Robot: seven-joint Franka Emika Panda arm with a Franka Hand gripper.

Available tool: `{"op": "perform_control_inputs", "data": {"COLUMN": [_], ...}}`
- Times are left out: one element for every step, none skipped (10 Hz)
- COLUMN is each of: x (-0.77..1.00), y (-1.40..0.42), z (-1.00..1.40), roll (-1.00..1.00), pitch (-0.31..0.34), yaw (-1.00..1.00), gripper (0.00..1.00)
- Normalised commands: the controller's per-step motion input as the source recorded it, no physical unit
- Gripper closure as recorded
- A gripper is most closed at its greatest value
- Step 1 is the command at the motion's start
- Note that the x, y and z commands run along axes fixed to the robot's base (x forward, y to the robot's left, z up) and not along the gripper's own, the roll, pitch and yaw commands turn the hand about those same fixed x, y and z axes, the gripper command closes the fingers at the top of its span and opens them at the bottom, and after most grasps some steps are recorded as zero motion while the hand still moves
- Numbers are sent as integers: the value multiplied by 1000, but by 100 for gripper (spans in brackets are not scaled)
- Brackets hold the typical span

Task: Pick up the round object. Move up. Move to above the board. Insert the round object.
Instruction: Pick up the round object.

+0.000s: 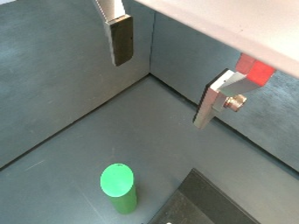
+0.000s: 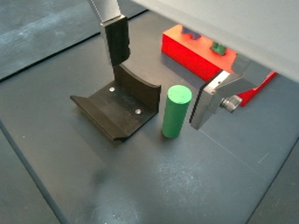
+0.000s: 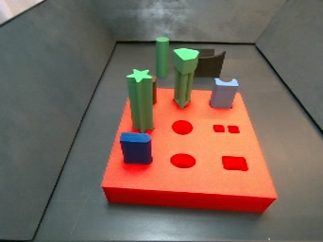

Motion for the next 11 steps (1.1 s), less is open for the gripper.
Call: {"op": "perform_control_inputs", "data": {"x": [6, 117, 203, 137, 57, 6, 9, 66, 34, 34, 0], "y": [-226, -534, -580, -480, -269, -83, -29, 0, -6, -20, -46], "z": [-703, -980, -943, -880, -766, -697, -637, -557, -489, -431, -331], "roll": [-76, -26, -43, -80, -150, -207, -239, -243, -220, -223, -213], "pitch": [-27, 0, 0, 0, 0, 0, 0, 0, 0, 0, -27], "yaw": [0, -11, 0, -6, -11, 0, -14, 0, 0, 0, 0], "gripper": [0, 0, 0, 0, 0, 0, 0, 0, 0, 0, 0]}}
